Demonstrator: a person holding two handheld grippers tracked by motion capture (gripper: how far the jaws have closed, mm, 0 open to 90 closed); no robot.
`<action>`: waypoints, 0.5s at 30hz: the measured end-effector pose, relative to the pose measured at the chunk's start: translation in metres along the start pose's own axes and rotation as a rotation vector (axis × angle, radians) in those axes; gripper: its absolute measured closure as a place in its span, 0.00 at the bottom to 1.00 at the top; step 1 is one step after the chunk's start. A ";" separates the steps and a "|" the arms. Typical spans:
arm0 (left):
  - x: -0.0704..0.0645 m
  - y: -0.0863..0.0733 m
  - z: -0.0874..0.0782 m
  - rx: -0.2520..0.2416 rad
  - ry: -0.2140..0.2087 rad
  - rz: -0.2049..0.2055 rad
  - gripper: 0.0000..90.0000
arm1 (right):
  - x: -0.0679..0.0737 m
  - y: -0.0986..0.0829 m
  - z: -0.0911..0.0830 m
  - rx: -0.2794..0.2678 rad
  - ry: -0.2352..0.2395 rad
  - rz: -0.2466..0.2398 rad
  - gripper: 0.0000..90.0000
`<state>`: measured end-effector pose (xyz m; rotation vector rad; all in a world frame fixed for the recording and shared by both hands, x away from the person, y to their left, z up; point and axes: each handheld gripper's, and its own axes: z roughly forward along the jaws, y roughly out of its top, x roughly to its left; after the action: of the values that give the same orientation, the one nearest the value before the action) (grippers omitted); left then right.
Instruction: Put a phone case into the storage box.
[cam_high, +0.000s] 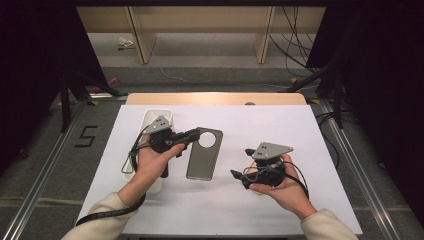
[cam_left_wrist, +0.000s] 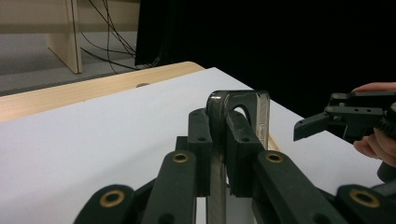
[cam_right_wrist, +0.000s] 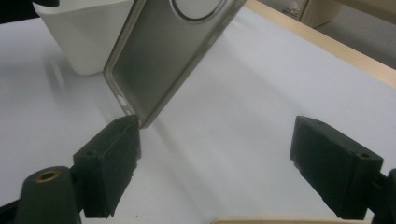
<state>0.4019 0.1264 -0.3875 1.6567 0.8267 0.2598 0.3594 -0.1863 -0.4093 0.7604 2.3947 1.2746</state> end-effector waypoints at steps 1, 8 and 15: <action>0.000 0.000 -0.001 0.000 0.002 0.003 0.91 | -0.001 -0.001 -0.001 -0.005 0.002 0.012 0.19; 0.001 0.004 -0.009 -0.013 0.013 0.020 0.91 | -0.004 -0.006 -0.007 -0.018 -0.009 0.036 0.19; 0.005 0.009 -0.015 -0.030 0.016 0.031 0.91 | -0.007 -0.010 -0.013 -0.028 -0.022 0.054 0.19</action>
<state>0.4003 0.1405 -0.3764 1.6426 0.8060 0.3058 0.3558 -0.2036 -0.4100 0.8324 2.3481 1.3113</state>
